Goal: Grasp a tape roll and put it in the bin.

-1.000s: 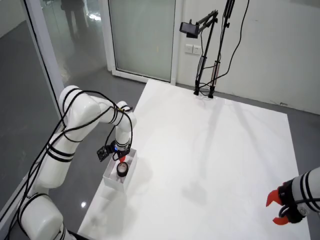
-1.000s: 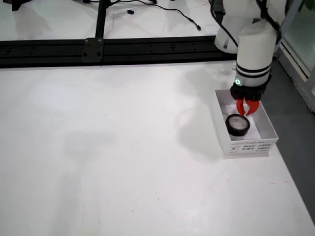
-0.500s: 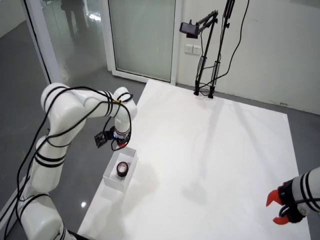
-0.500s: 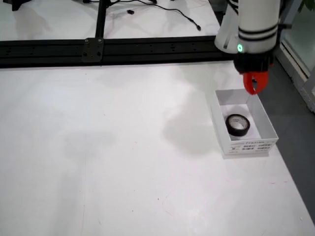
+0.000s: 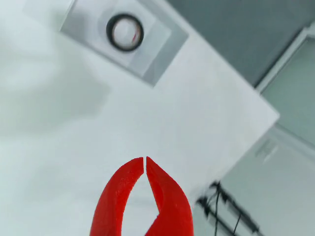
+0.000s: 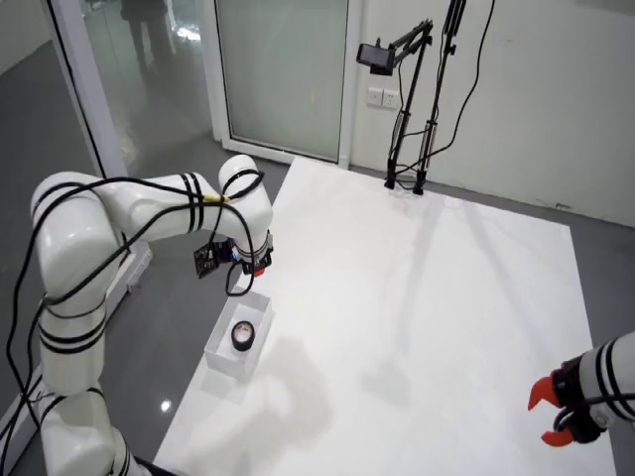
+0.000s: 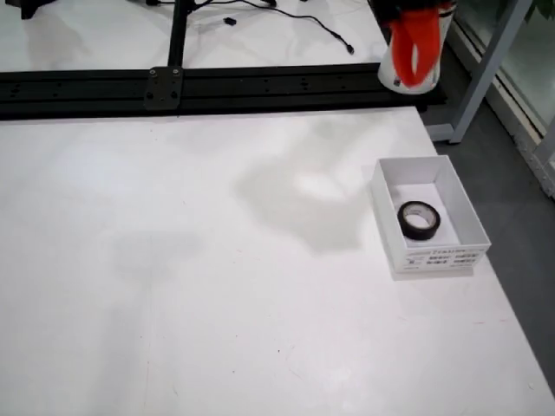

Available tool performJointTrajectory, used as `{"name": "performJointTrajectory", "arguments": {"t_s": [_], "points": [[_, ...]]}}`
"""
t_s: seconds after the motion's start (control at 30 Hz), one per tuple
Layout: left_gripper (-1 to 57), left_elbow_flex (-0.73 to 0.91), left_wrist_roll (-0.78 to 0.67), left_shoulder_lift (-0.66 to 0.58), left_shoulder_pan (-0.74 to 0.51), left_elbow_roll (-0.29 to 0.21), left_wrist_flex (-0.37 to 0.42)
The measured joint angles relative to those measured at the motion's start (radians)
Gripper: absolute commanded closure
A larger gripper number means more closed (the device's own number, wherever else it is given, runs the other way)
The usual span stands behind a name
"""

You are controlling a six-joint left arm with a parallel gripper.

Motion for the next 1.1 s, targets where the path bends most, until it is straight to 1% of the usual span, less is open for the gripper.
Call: {"name": "performJointTrajectory", "arguments": {"t_s": [0.2,0.33,0.43,0.73,0.9,1.1], "points": [[56.9,-0.001,0.0,-0.067,-0.12,0.003,0.015],[57.0,-0.001,0.0,-0.098,-0.207,-0.007,0.022],[57.0,-0.001,0.0,-0.115,-0.265,-0.022,0.031],[57.0,-0.002,0.0,-0.147,-0.416,-0.09,0.064],[57.0,-0.002,0.0,-0.157,-0.475,-0.122,0.074],[57.0,-0.002,0.0,-0.164,-0.525,-0.145,0.082]]}}
